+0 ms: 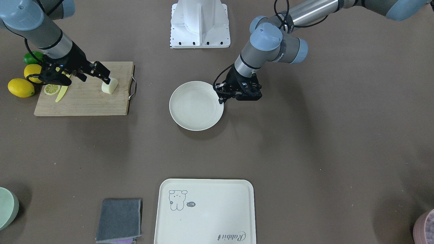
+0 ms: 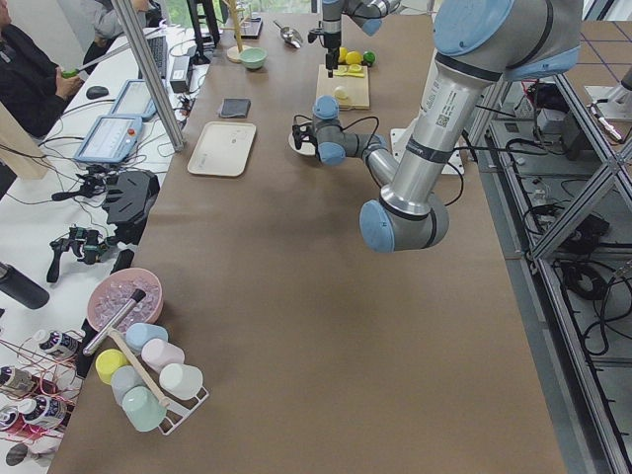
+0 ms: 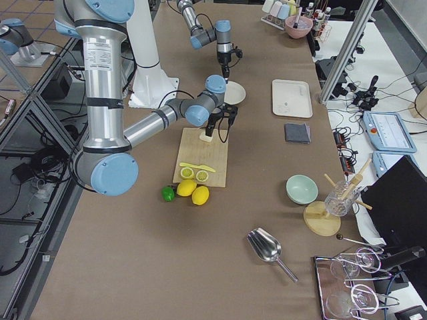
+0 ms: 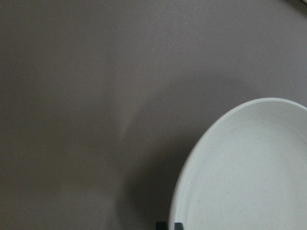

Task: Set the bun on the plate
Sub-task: 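Lower the right gripper onto the cream bun and close on it, then carry the bun toward the plate with right gripper while left releases plate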

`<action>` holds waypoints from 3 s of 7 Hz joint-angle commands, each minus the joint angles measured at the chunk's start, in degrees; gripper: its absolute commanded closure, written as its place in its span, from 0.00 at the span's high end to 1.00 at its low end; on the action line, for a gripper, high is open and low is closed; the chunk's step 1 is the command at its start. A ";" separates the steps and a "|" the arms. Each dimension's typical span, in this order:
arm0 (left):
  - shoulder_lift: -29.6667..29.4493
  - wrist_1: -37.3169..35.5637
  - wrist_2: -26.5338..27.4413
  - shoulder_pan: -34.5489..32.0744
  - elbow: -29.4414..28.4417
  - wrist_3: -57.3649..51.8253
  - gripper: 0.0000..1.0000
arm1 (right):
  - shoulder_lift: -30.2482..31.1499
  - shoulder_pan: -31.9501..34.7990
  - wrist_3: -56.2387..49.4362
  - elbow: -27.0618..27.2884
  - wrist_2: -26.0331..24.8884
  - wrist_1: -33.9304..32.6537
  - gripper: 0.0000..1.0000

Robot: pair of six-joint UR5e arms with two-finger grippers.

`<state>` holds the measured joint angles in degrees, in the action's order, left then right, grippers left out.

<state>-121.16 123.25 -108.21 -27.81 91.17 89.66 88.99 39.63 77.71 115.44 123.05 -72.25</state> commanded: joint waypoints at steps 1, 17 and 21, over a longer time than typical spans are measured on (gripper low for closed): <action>0.13 -0.02 0.37 0.56 -0.03 -0.10 0.00 | -0.31 -3.93 3.58 -1.09 -2.80 0.09 0.98; 7.41 -0.11 -3.47 -4.50 11.31 -0.62 0.98 | -10.20 -4.91 3.68 -3.64 -4.39 -1.74 0.23; 19.03 0.42 -5.61 -8.66 15.97 -12.76 0.98 | -39.10 -11.39 2.63 -15.35 -13.15 -17.13 0.25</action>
<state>-103.62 123.59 -113.70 -35.95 106.84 78.32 58.34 31.06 81.09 106.61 113.79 -87.51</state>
